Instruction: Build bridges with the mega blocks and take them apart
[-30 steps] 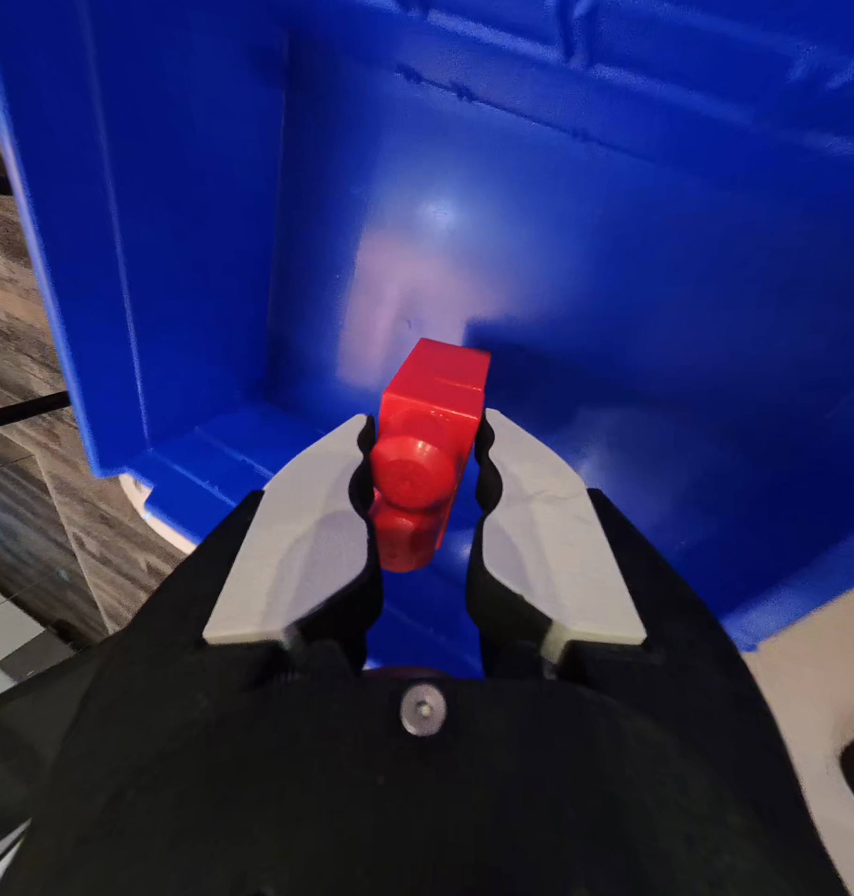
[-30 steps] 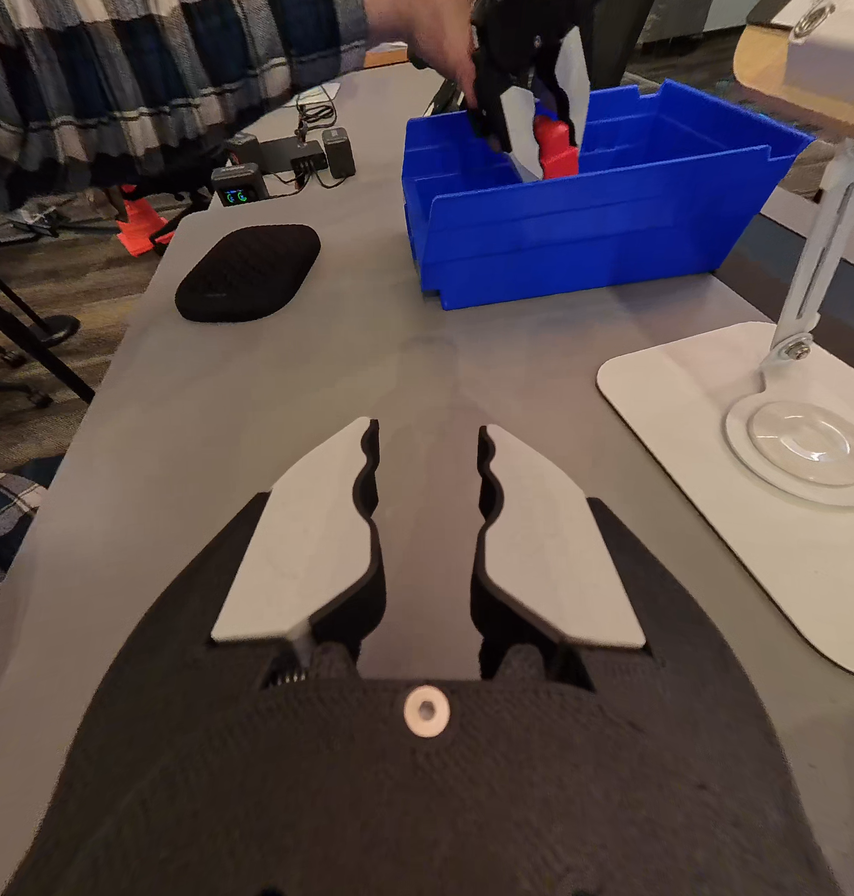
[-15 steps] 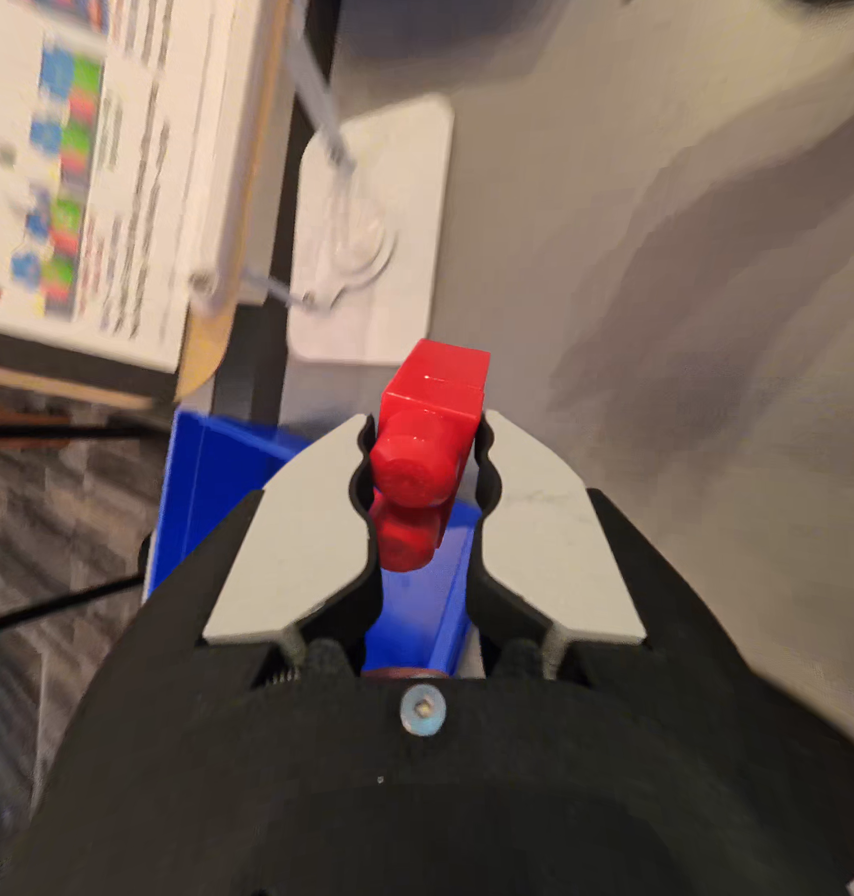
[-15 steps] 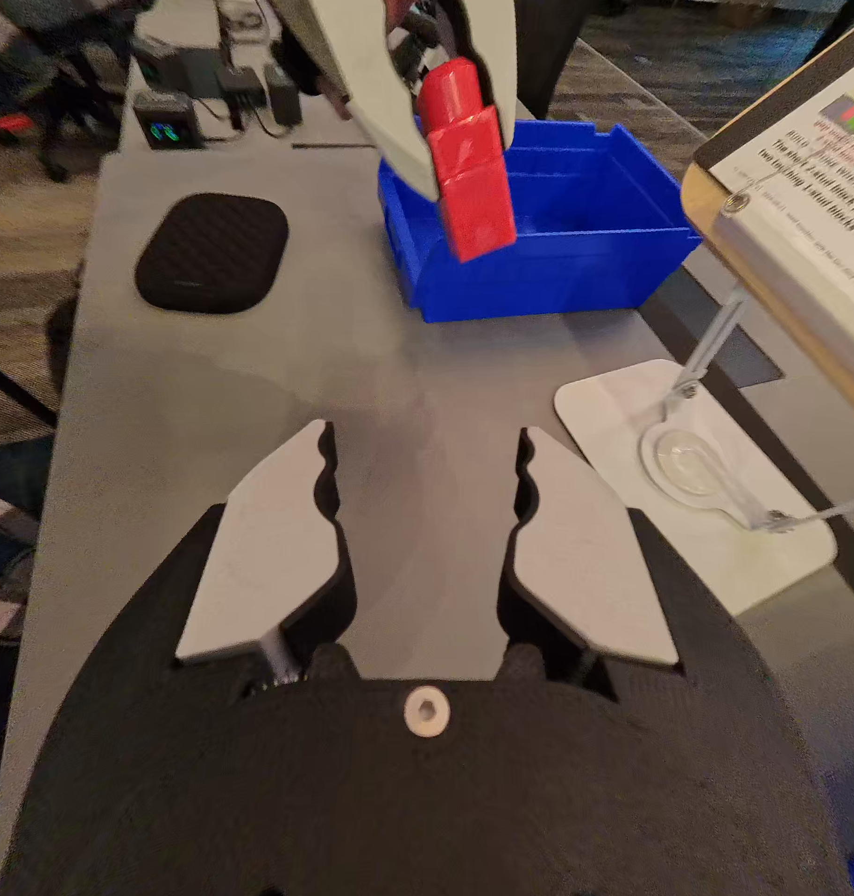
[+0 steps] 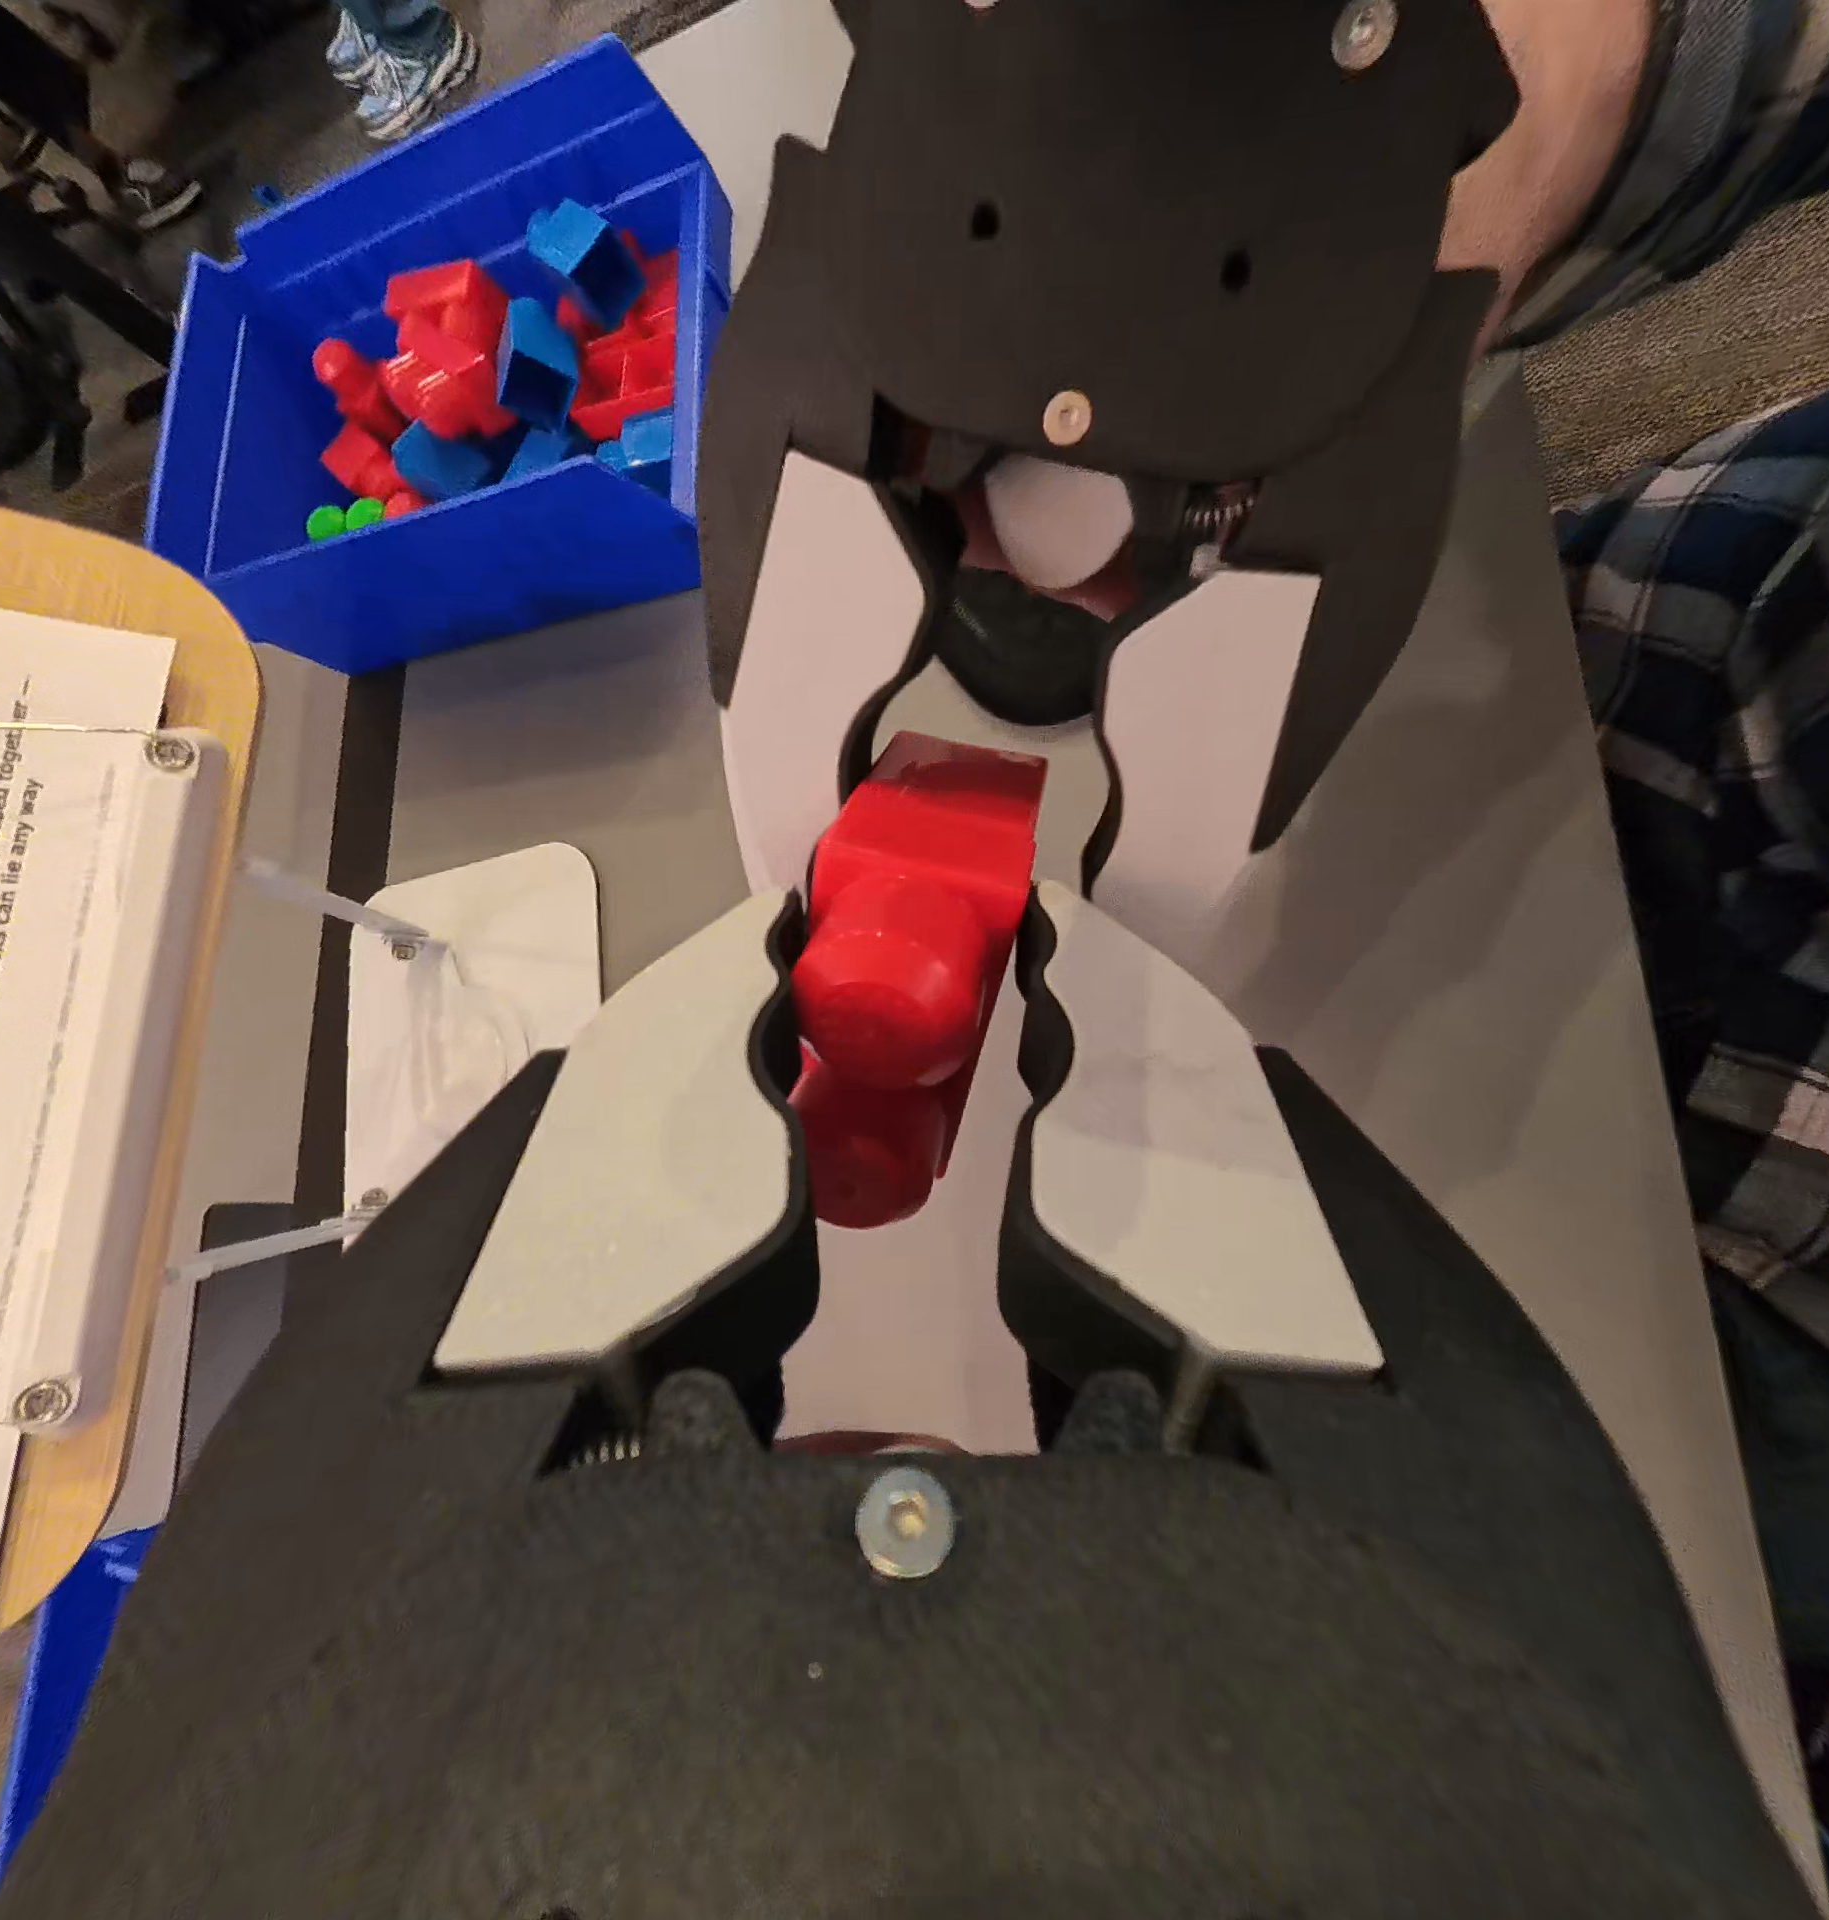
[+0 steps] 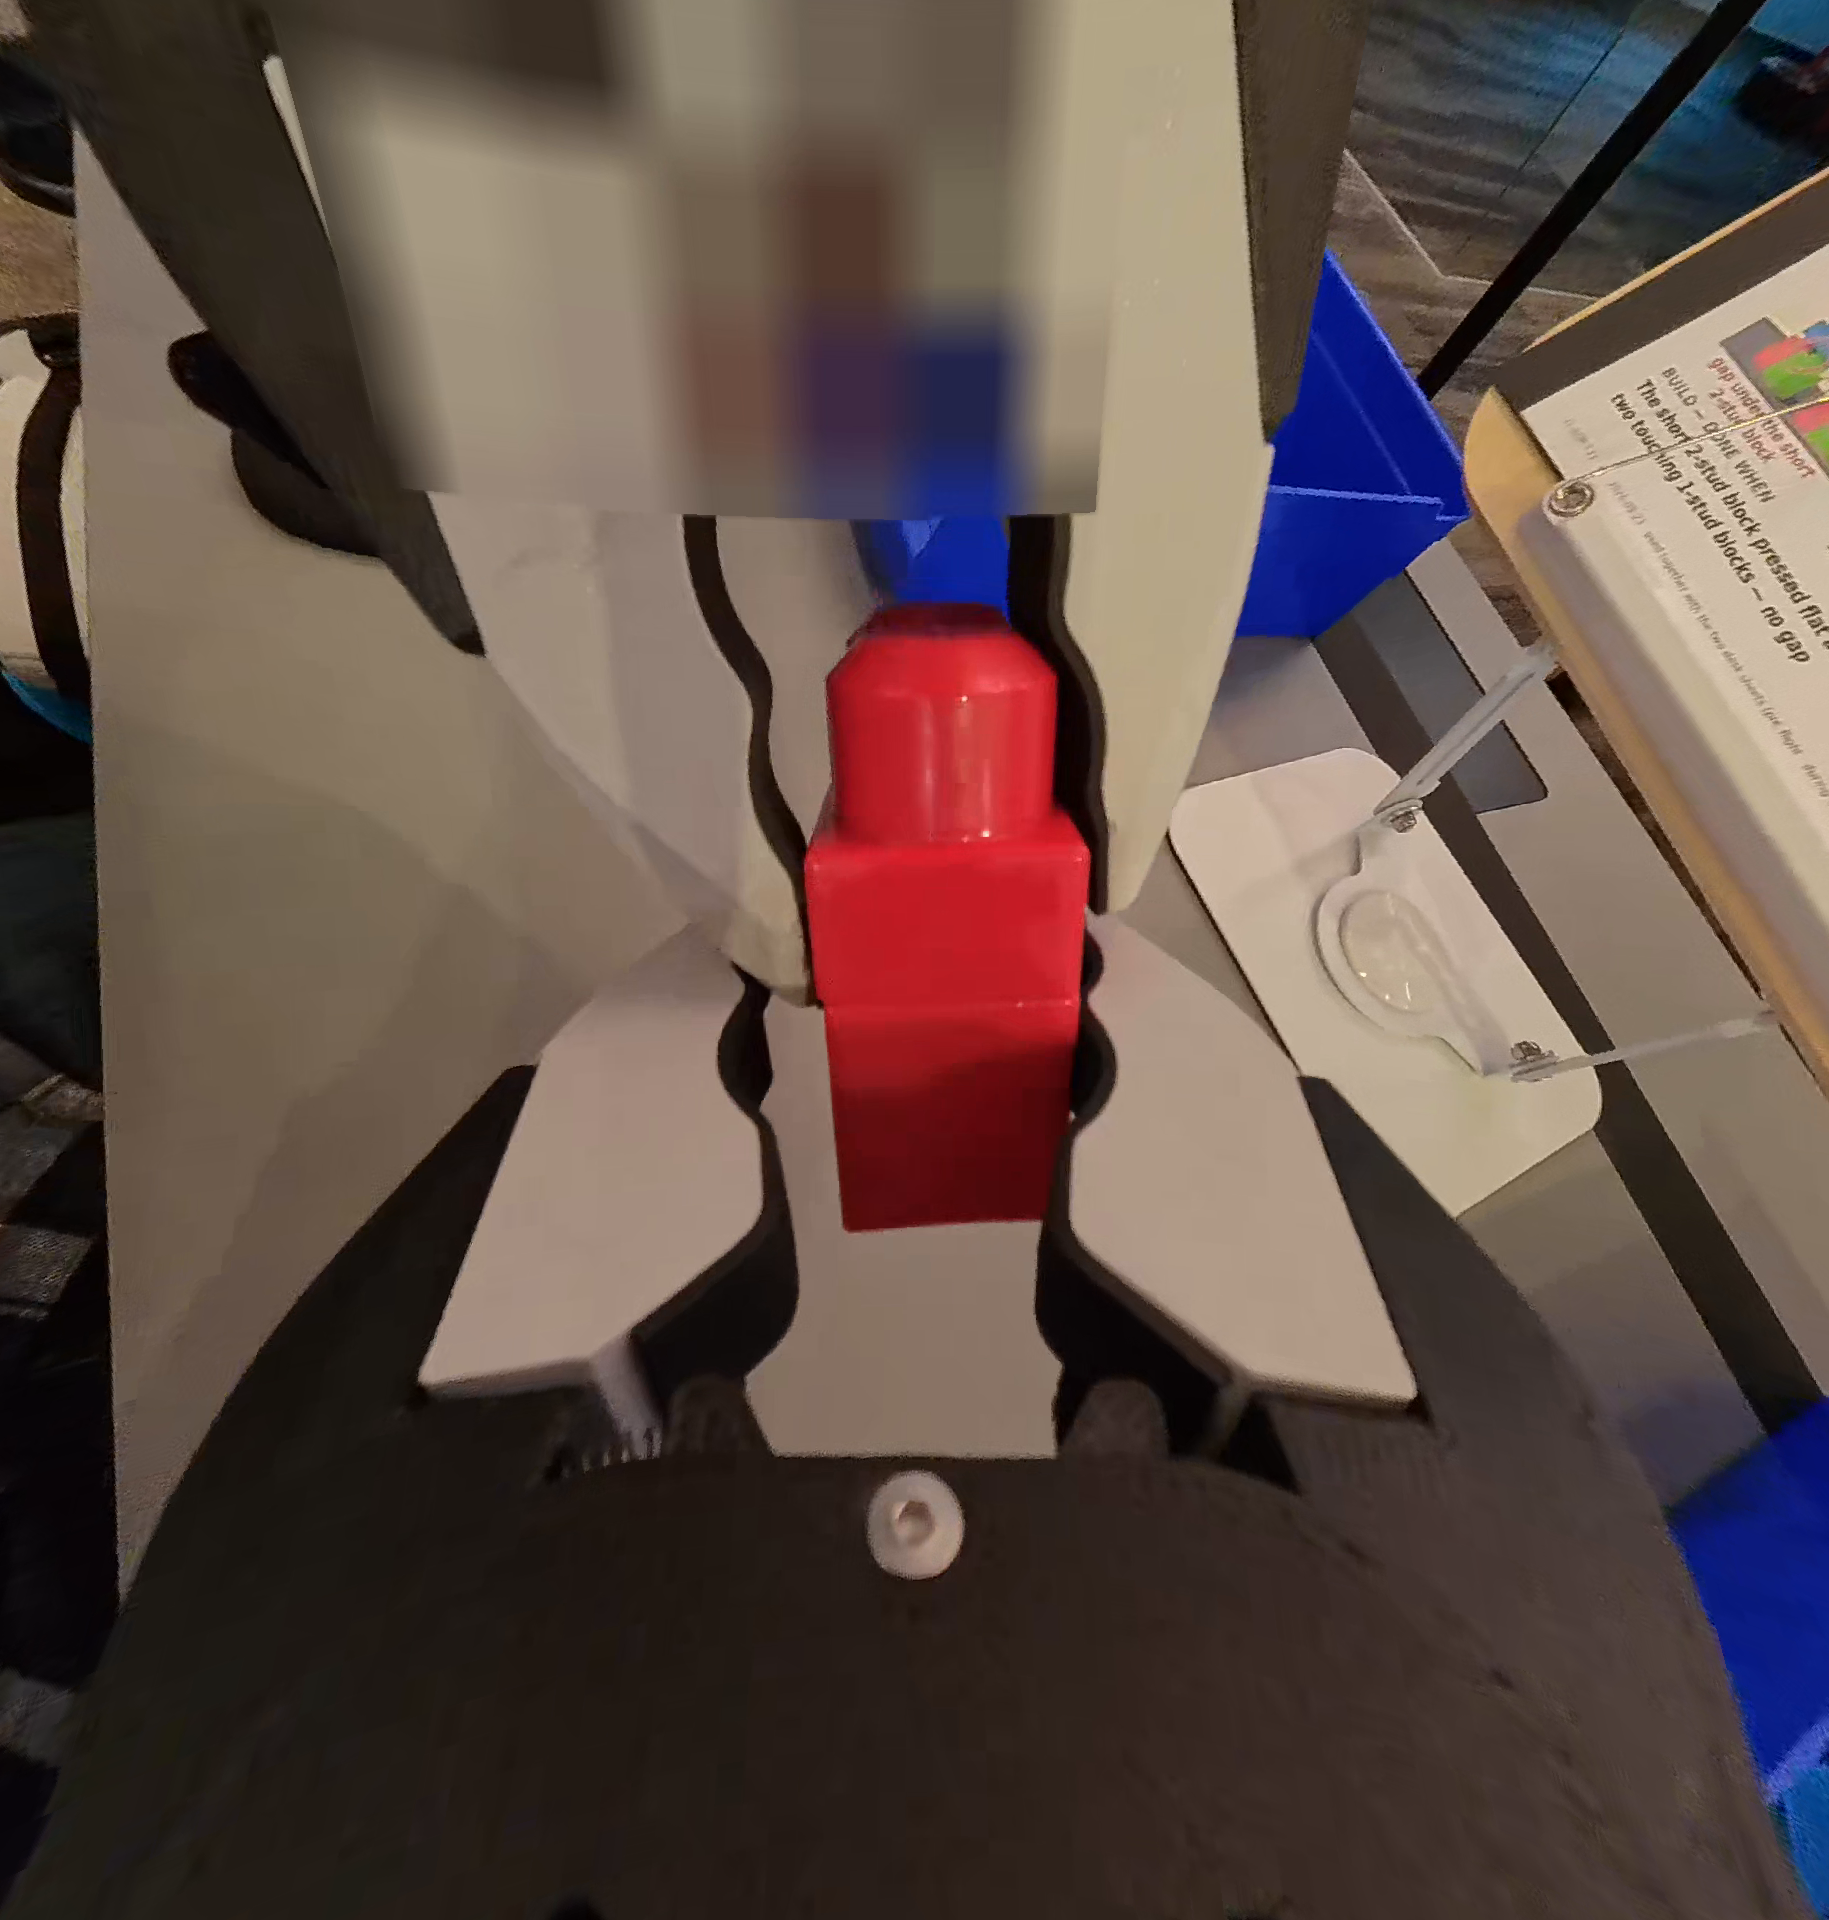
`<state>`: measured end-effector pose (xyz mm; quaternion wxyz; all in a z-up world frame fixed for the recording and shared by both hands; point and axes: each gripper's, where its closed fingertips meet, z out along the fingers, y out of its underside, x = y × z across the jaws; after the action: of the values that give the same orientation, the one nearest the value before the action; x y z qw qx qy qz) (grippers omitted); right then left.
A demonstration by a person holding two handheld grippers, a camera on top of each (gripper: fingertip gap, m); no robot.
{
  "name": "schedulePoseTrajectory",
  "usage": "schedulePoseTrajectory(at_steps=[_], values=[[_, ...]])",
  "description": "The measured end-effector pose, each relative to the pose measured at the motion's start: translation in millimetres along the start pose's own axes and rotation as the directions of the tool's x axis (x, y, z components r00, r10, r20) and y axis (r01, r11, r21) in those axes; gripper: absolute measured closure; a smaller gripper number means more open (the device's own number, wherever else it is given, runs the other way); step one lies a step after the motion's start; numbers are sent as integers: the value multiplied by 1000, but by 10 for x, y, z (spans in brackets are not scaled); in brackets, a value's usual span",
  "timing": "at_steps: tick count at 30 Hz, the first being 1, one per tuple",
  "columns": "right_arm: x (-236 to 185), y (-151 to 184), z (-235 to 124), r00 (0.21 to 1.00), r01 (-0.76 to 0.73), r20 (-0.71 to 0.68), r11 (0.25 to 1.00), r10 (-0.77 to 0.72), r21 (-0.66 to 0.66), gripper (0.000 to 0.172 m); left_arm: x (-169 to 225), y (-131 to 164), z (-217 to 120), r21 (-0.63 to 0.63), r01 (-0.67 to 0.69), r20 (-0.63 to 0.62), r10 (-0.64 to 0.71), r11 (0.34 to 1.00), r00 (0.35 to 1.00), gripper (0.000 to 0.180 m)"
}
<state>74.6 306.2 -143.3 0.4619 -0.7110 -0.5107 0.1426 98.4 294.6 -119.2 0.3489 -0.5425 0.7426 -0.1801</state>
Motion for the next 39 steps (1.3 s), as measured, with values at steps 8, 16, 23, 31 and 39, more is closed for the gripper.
schedulePoseTrajectory(at_steps=[8, 16, 23, 31, 39], values=[[-105, 24, -176, 1000, 24, -15, 1000, -24, 3, 124, 166, -155, -5, 12, -22, -35, 23, 1000, 999, 142], [-24, 36, -526, 998, -47, -41, 997, 49, 65, 129, 158, -500, 36, 126, 8, -79, 2, 992, 997, 140], [14, 78, -818, 993, -87, -67, 991, 94, 101, 129, 194, -788, 115, 204, 41, -137, -13, 978, 991, 139], [-6, 89, -1080, 989, -105, -92, 985, 118, 136, 129, 277, -1031, 155, 276, 127, -226, -65, 953, 972, 138], [3, 237, -1151, 986, -92, -134, 992, 103, 86, 129, 259, -1077, 276, 174, 39, -148, -13, 984, 989, 125]])
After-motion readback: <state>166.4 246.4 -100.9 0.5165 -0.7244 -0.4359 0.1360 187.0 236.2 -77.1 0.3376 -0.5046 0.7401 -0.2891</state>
